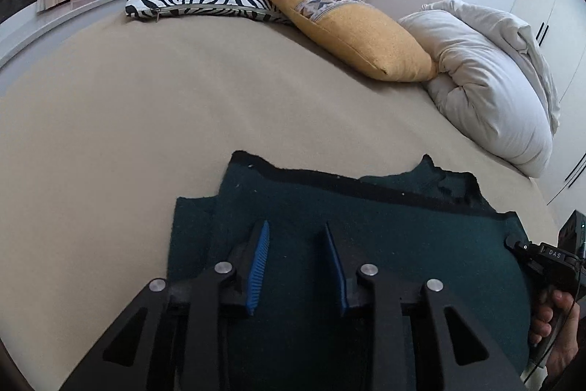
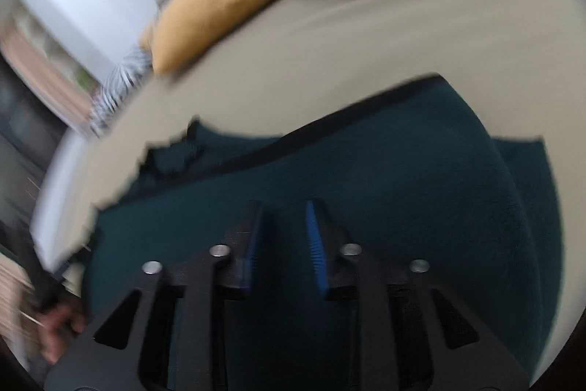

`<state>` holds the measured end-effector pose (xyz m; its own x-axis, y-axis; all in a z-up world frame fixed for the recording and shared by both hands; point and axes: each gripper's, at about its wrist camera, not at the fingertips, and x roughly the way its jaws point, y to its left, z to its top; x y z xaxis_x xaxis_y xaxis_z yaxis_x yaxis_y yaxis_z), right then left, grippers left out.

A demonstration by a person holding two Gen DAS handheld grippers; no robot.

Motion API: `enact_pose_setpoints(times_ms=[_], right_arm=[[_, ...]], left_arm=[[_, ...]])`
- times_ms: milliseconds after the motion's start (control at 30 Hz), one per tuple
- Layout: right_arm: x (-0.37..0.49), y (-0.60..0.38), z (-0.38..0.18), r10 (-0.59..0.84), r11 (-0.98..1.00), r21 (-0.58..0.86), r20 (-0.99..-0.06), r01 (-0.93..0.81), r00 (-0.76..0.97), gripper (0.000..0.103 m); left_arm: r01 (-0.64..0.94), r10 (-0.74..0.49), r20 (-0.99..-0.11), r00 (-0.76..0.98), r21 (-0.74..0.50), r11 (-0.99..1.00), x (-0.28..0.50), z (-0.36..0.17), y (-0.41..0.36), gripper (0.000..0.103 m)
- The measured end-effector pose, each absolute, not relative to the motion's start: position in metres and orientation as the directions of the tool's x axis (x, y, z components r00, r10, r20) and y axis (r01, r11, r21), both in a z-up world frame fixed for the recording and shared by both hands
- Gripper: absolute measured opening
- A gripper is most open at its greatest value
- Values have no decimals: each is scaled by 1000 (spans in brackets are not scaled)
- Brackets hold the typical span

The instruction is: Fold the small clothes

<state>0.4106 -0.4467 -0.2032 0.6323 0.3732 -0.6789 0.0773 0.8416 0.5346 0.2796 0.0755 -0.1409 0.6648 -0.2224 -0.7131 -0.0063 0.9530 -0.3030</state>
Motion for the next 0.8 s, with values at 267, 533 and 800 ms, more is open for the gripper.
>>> enact_pose_setpoints(times_ms=[267,533,800], right_arm=[[354,-558,-200,182,754,570,-659,327,729,10],[275,-492,-152,316,761,631,-560,148,766,10],[264,-383,-229,629,657,753,-570,30,529,0]], left_arm=[[-29,-183,-706,685,-278,960,261,-125,88,30],[97,-260,-680,685,-268,958,181,-100,49,53],[95,-262,-747,610,-259,961,155,-132,54,50]])
